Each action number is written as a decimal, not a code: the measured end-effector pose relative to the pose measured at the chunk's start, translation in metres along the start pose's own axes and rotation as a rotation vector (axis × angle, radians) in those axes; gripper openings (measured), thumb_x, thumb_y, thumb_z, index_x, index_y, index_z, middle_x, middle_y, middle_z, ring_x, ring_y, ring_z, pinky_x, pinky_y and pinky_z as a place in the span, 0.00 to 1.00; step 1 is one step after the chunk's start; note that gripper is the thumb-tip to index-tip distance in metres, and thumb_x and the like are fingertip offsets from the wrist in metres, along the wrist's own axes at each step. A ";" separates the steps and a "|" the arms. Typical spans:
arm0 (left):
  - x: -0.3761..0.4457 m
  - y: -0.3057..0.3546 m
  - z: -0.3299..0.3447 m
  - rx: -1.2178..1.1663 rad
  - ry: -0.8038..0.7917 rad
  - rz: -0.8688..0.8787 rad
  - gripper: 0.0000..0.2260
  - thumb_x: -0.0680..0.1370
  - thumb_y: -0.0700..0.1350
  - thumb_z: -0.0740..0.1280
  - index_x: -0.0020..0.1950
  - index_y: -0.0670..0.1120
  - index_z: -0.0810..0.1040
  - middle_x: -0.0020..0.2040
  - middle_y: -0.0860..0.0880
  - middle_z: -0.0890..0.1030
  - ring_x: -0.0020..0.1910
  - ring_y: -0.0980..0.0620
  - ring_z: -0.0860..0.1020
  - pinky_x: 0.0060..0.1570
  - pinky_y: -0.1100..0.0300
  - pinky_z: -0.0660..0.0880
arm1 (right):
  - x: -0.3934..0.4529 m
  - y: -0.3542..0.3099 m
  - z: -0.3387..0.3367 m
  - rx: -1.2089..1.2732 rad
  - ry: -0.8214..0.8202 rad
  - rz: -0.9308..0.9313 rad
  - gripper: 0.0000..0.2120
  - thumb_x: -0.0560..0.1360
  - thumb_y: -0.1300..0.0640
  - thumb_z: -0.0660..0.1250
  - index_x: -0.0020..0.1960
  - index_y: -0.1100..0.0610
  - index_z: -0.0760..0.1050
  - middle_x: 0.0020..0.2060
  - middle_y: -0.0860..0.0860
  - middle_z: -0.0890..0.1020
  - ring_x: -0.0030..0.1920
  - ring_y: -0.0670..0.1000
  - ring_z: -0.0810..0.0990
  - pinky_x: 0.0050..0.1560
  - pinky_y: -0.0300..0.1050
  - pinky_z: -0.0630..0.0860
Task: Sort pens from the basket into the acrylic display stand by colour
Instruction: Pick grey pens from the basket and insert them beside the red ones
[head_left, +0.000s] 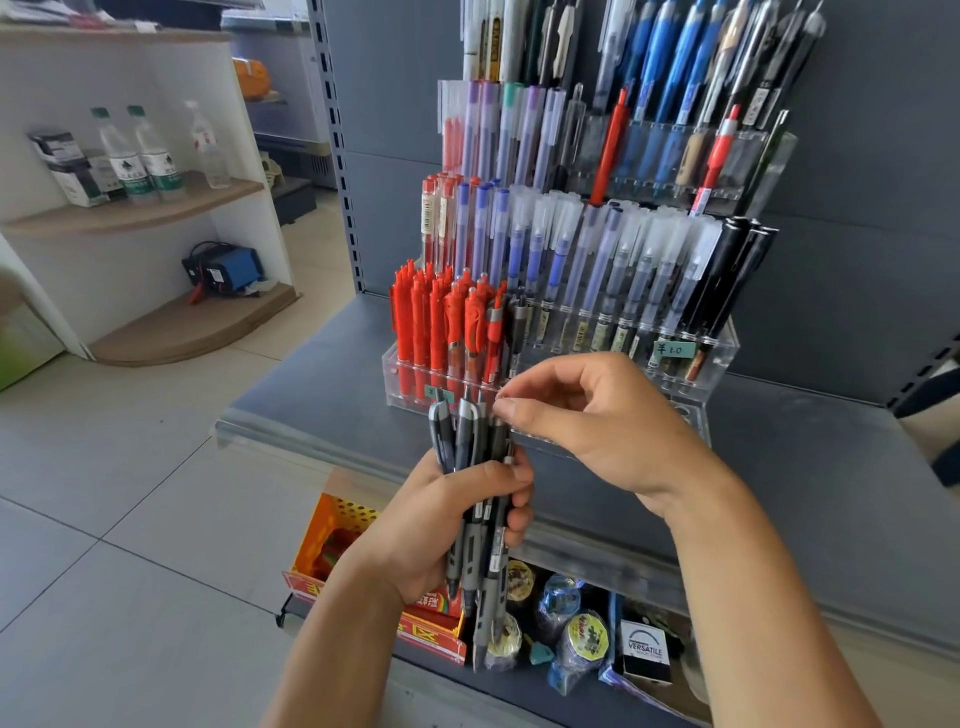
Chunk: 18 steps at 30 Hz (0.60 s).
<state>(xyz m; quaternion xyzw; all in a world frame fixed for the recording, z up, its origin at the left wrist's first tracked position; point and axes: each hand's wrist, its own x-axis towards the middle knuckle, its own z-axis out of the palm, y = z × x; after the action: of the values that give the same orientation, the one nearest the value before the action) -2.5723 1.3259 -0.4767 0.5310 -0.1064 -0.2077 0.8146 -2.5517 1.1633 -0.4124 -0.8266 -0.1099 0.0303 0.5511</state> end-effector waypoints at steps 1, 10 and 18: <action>0.001 0.000 0.001 0.010 0.004 0.003 0.02 0.73 0.37 0.69 0.41 0.43 0.78 0.36 0.44 0.74 0.32 0.49 0.74 0.34 0.57 0.73 | 0.001 0.000 0.000 0.010 0.000 0.005 0.01 0.74 0.55 0.76 0.44 0.52 0.85 0.42 0.51 0.87 0.46 0.50 0.84 0.51 0.42 0.81; 0.003 -0.001 0.000 0.090 0.009 0.019 0.03 0.73 0.38 0.68 0.41 0.43 0.76 0.36 0.45 0.73 0.32 0.49 0.73 0.34 0.57 0.72 | 0.007 -0.002 -0.005 0.181 0.086 0.019 0.01 0.76 0.56 0.74 0.46 0.52 0.84 0.39 0.47 0.87 0.41 0.44 0.85 0.41 0.34 0.76; 0.003 -0.001 -0.005 0.099 0.014 0.015 0.03 0.73 0.37 0.69 0.41 0.43 0.76 0.35 0.45 0.73 0.31 0.49 0.72 0.32 0.58 0.72 | 0.009 -0.003 -0.003 0.197 0.052 0.050 0.07 0.70 0.61 0.79 0.47 0.56 0.84 0.39 0.51 0.88 0.42 0.48 0.88 0.43 0.36 0.80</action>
<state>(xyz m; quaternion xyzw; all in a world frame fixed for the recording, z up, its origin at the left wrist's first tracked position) -2.5681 1.3282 -0.4796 0.5712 -0.1150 -0.1922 0.7897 -2.5433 1.1634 -0.4075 -0.7713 -0.0712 0.0332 0.6316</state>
